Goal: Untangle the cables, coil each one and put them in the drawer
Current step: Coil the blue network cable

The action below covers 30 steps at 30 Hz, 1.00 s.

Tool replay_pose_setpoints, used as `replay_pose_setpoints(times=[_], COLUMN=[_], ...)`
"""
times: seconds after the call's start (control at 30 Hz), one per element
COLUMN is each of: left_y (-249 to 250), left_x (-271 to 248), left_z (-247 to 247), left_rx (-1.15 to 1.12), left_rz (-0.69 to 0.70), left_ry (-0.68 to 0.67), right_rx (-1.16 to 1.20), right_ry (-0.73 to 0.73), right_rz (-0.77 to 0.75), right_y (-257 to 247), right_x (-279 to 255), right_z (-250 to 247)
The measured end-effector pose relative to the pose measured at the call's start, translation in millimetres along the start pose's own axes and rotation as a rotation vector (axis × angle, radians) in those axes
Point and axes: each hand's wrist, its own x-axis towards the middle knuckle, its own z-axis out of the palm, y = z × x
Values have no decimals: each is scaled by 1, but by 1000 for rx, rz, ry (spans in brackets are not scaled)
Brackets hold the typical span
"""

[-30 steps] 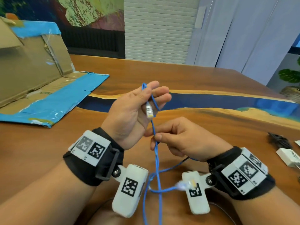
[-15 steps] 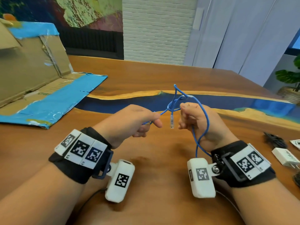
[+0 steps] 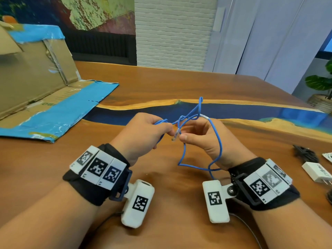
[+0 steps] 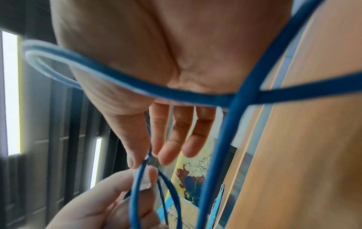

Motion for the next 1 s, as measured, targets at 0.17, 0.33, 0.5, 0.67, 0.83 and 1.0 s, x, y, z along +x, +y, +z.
replay_pose_setpoints(times=[0.17, 0.33, 0.5, 0.67, 0.83, 1.0], left_y=[-1, -2, -7, -13, -14, -14], left_x=[0, 2, 5, 13, 18, 14], left_z=[1, 3, 0, -8, -13, -7], left_rx=[-5, -6, -74, -201, -259, -281], left_rz=[-15, -40, -91, -107, -102, -95], left_ry=[-25, -31, -41, 89, 188, 121], right_rx=[95, 55, 143, 394, 140, -59], right_ry=[157, 368, 565, 767, 808, 802], right_rz=[-13, -11, -133, -101, 127, 140], right_y=[0, -1, -3, -7, 5, 0], right_x=[3, 5, 7, 6, 9, 3], right_z=[10, 11, -6, -41, -70, -66])
